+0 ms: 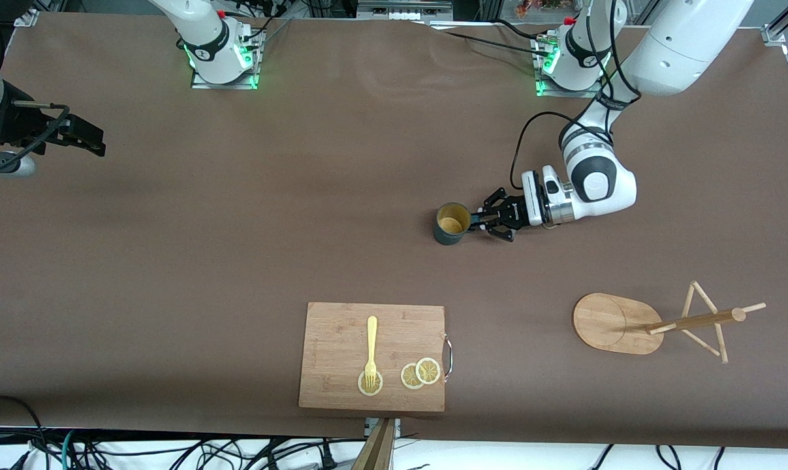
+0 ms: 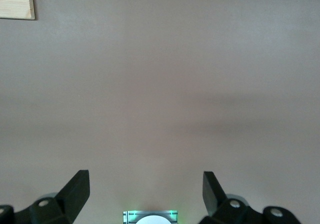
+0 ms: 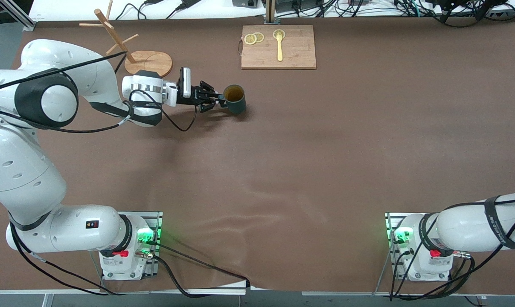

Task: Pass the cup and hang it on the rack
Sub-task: 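Lift the mug with the left gripper and carry it toward the rack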

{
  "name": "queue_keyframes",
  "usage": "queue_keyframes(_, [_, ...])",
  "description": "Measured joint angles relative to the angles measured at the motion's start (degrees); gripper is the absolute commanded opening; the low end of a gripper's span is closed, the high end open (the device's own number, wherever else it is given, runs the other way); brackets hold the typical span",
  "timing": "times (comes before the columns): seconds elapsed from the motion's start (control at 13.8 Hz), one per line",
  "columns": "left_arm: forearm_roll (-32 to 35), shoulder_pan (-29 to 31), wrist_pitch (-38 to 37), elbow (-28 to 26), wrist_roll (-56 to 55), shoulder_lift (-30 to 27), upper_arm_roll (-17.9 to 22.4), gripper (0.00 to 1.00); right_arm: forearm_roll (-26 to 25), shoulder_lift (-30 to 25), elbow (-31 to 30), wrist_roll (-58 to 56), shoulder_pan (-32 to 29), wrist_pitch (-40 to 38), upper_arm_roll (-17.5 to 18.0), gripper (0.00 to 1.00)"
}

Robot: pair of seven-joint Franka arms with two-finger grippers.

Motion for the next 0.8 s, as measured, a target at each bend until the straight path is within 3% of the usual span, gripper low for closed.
queue_keyframes(0.44, [20.85, 1.39, -0.02, 5.61, -26.71, -4.58, 0.58, 0.00, 0.00, 0.01, 0.00, 0.00, 0.00, -0.18, -0.02, 1.00])
queue_keyframes(0.8, [41.68, 7.60, -4.31, 11.79, -48.61, -5.49, 1.03, 0.00, 0.58, 0.03, 0.00, 0.00, 0.01, -0.19, -0.01, 1.00])
